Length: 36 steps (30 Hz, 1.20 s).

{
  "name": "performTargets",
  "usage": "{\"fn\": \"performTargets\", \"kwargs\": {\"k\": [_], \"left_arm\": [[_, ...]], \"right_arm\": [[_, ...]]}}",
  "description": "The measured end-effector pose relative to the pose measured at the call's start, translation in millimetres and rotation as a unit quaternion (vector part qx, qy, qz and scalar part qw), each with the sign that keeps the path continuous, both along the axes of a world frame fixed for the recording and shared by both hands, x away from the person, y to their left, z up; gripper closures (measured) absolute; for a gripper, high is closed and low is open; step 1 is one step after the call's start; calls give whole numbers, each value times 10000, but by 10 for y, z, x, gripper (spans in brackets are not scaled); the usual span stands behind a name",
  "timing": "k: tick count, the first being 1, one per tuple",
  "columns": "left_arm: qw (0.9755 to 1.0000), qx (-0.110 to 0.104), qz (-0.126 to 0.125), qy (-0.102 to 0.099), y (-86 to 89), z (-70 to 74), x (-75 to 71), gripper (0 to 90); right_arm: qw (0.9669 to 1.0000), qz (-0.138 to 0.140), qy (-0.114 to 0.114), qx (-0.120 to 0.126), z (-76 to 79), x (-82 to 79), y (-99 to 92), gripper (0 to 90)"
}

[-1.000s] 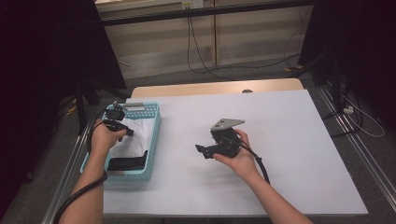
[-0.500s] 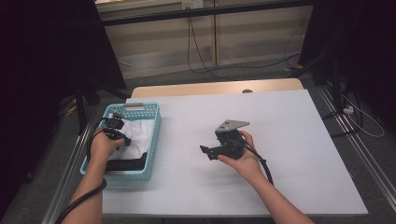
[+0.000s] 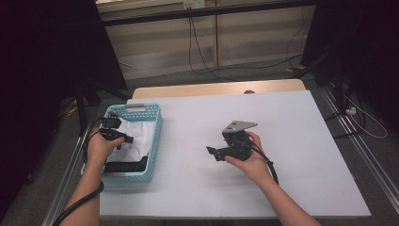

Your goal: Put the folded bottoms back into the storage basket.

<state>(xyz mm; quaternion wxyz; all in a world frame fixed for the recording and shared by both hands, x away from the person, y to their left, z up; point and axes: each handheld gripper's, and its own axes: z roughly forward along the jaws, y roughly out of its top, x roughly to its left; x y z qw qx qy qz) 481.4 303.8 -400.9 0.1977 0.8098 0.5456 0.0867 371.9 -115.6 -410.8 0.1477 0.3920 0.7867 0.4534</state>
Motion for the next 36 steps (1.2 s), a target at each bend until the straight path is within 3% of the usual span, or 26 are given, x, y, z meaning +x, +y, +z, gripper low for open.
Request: {"fn": "performTargets", "kwargs": {"k": [9,14,18,20,28,32,36], "left_arm": [[9999,115,-94,49,-126,-158,8,745],[9998,-41,-187,22,-163,-168,-15,757],[9998,-188,-85,11,-155,-154,-16,675],[9999,-106,-125,-2,-140,-119,-13,629],[9998,-143,-158,43,-146,66,-1,536],[9995,-260,-154,-41,-208,160,-2,483],[9993,-257,-249,57,-280,209,-34,423]], "right_arm": [[10000,-46,-16,22,-13,-34,-75,186],[9999,-89,-30,35,-12,-38,-144,185],[9999,-142,8,60,-16,-38,-207,185],[9999,-155,20,28,-20,-40,-228,184],[9998,-202,72,18,-50,-53,-357,177],[9996,-265,64,32,-51,-62,-424,175],[9996,-283,62,27,-37,-81,-460,175]]}}
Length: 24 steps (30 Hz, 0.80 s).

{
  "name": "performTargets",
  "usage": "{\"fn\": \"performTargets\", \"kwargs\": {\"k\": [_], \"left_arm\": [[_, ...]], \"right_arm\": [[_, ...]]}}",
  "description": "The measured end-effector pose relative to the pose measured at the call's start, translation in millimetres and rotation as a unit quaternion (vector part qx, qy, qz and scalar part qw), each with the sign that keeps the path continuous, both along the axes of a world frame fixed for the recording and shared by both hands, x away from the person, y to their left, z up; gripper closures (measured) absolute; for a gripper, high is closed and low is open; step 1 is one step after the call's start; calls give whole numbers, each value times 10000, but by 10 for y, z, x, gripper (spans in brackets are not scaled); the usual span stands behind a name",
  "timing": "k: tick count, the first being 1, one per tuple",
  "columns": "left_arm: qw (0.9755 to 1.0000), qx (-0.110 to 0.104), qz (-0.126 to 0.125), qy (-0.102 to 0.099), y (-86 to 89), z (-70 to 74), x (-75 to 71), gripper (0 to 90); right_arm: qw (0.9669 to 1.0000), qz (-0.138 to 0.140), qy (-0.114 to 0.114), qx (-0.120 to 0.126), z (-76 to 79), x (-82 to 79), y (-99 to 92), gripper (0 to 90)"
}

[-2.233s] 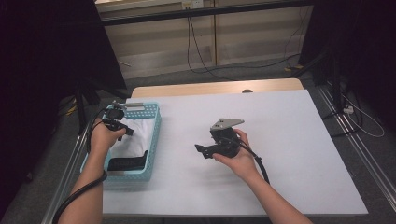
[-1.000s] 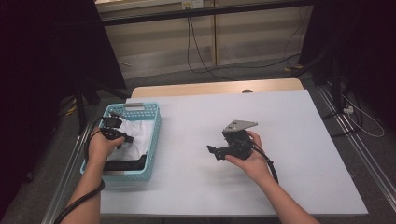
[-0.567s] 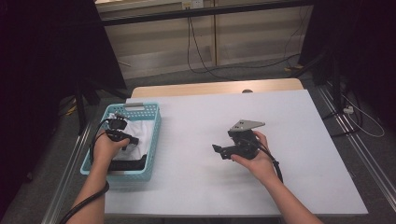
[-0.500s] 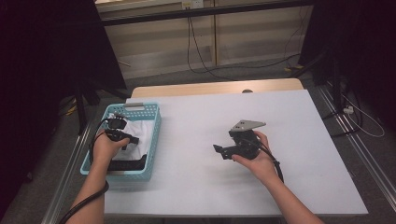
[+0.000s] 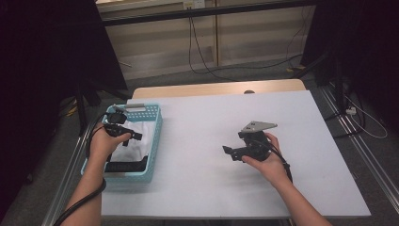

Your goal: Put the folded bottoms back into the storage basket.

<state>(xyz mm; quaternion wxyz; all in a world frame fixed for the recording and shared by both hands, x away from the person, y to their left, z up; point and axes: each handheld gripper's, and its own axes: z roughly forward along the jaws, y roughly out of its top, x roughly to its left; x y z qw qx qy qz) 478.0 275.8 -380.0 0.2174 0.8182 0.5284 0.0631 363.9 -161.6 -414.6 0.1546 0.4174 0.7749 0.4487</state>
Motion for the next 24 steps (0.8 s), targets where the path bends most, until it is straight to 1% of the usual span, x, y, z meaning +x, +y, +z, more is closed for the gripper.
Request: {"fn": "performTargets", "kwargs": {"k": [4,5,6,8,13,14,16,17,18,21,22,24], "left_arm": [[10000,-6,8,23,-43,62,-44,396],[10000,3,-37,30,-50,76,-52,389],[10000,-13,-11,43,-64,87,-67,378],[10000,28,-59,61,-69,114,-84,367],[10000,27,-6,89,-84,162,-125,337],[9999,45,-76,99,-80,172,-125,334],[10000,32,-72,60,-78,191,-133,324],[10000,25,-32,37,-78,202,-140,320],[10000,38,-74,47,-73,216,-146,319],[10000,-18,-58,-12,-83,246,-178,307],[9999,-8,-118,-48,-77,259,-185,301],[9999,-47,-125,-73,-71,279,-209,295]], "right_arm": [[10000,23,-32,4,17,-26,-39,174],[10000,13,-39,5,19,-33,-56,174],[10000,-9,-35,32,18,-38,-75,174],[10000,-52,-16,76,8,-47,-117,173],[9999,-62,0,81,-19,-82,-149,171],[9999,-57,-10,92,-21,-88,-153,171],[9999,-64,-13,110,-22,-95,-166,170],[9999,-55,-30,109,-22,-94,-171,170],[9999,-54,-32,103,-20,-95,-175,170],[9999,-45,-38,99,-13,-105,-178,170],[9999,-36,-37,98,-10,-109,-175,170],[10000,-15,-50,80,-3,-113,-168,170]]}}
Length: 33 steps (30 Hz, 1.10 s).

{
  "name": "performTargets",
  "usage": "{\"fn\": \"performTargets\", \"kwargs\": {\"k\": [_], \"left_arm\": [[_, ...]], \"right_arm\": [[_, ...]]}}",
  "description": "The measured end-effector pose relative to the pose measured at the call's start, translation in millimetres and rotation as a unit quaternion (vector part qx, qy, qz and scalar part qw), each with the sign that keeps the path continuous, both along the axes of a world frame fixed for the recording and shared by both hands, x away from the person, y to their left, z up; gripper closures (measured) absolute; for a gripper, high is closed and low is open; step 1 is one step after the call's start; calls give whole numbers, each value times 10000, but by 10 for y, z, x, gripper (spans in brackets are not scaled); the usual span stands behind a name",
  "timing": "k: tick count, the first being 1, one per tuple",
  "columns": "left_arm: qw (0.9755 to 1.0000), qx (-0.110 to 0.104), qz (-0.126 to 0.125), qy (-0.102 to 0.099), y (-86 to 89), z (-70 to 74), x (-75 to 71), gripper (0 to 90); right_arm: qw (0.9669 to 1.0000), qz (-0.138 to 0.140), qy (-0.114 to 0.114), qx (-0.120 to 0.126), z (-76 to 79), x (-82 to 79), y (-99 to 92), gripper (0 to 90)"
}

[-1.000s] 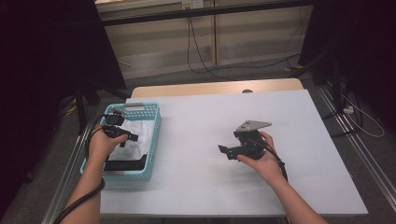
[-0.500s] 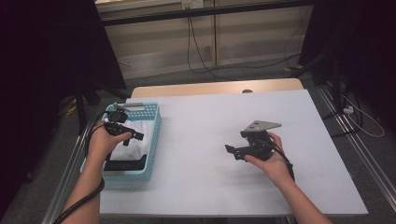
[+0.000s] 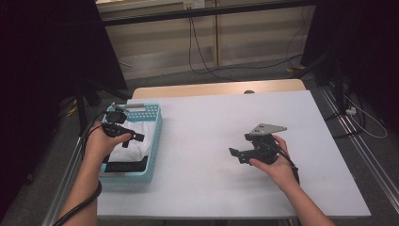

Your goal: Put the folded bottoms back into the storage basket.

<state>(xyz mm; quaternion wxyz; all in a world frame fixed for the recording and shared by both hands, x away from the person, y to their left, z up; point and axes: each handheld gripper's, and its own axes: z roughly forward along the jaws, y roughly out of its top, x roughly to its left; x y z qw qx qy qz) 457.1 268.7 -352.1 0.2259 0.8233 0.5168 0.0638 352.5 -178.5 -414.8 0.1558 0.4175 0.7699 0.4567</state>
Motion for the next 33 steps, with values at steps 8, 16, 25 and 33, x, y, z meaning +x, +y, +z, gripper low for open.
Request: {"fn": "performTargets", "kwargs": {"k": [8,16,25,33], "left_arm": [[9999,-22,-150,-53,-14,47,-87,260],[9989,2,-466,-74,-151,75,-168,242],[9974,-193,-676,-168,-332,144,-236,235],[9943,-388,-990,-85,-605,145,-343,225]], "right_arm": [[9999,109,14,32,20,-23,-10,168],[9999,66,82,12,-25,-63,-169,168],[9998,85,185,1,-62,-112,-309,163],[9996,141,249,-65,-87,-153,-391,162]]}}
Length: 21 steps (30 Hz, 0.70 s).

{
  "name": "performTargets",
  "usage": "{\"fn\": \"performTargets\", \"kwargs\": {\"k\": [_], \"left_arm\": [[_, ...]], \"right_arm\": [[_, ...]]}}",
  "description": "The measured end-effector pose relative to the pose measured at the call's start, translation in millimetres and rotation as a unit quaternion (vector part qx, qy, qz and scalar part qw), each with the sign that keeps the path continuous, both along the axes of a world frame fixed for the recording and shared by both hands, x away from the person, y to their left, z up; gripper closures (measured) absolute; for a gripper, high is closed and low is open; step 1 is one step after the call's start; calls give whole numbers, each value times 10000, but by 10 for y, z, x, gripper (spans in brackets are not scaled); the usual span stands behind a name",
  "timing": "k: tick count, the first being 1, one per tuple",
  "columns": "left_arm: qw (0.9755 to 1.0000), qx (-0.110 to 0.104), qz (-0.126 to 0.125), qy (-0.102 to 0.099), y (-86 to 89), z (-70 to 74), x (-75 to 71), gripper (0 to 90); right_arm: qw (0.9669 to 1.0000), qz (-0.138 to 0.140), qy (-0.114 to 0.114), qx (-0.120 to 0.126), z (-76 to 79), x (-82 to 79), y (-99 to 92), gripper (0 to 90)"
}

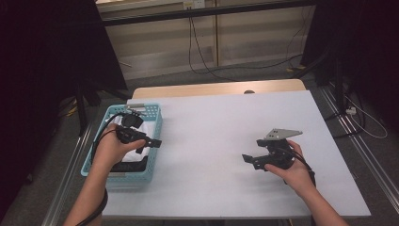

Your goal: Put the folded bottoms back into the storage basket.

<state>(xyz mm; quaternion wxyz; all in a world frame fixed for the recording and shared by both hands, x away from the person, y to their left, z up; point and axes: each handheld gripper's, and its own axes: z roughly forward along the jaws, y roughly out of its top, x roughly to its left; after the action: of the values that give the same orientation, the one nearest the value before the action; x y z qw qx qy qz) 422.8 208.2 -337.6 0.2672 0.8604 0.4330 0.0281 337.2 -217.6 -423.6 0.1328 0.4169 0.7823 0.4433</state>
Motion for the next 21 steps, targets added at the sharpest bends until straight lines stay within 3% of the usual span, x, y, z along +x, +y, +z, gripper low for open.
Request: {"fn": "performTargets", "kwargs": {"k": [6,21], "left_arm": [[9996,-69,-268,18,-148,-27,-60,222],[9980,-185,-606,-78,-408,-139,-211,212]], "right_arm": [[10000,55,41,5,-20,-16,-51,162],[10000,15,60,15,-24,-133,-204,162]]}}
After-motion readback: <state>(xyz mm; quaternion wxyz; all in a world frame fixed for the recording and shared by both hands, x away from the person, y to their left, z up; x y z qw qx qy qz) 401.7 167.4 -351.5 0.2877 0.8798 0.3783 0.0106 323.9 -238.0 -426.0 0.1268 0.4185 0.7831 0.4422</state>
